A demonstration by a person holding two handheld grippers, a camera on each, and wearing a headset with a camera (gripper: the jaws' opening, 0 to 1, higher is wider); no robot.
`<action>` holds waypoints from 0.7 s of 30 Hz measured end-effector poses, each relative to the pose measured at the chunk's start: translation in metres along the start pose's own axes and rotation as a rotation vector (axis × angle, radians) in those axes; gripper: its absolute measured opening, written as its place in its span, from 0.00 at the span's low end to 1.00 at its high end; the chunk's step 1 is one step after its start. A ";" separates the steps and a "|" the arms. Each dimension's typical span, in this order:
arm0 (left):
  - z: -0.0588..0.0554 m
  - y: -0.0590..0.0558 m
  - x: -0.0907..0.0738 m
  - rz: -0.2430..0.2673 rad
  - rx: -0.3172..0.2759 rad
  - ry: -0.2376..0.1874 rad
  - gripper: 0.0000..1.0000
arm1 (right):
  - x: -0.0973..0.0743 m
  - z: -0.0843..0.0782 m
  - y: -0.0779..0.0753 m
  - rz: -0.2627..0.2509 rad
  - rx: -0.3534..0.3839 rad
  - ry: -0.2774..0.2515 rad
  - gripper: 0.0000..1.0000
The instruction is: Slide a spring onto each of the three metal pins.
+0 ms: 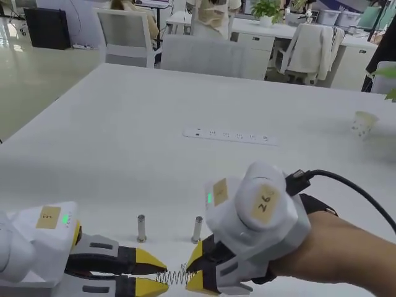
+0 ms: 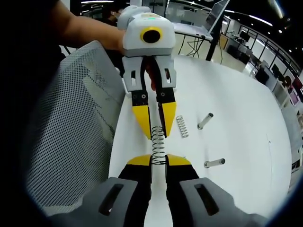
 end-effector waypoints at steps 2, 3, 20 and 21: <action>0.000 0.000 0.000 0.000 0.004 0.004 0.03 | 0.000 0.000 0.000 0.000 -0.004 0.003 0.08; 0.000 0.000 0.000 -0.001 0.005 0.005 0.03 | -0.001 0.000 0.000 -0.001 -0.007 0.004 0.08; 0.002 0.000 -0.002 -0.009 0.015 -0.008 0.01 | 0.000 -0.004 -0.001 0.004 0.026 -0.032 0.10; 0.003 0.001 -0.002 -0.009 0.015 -0.010 0.01 | 0.000 -0.004 -0.001 0.004 0.024 -0.031 0.11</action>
Point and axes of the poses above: the centre of the closed fingertips' face, and the gripper's own axes: x roughly forward along the fingers, y roughly to its left, z roughly out of its top, the point moved 10 cm from there along -x, roughly backward along the fingers, and after that the axes turned 15 degrees about z, right-handed, at the moved point
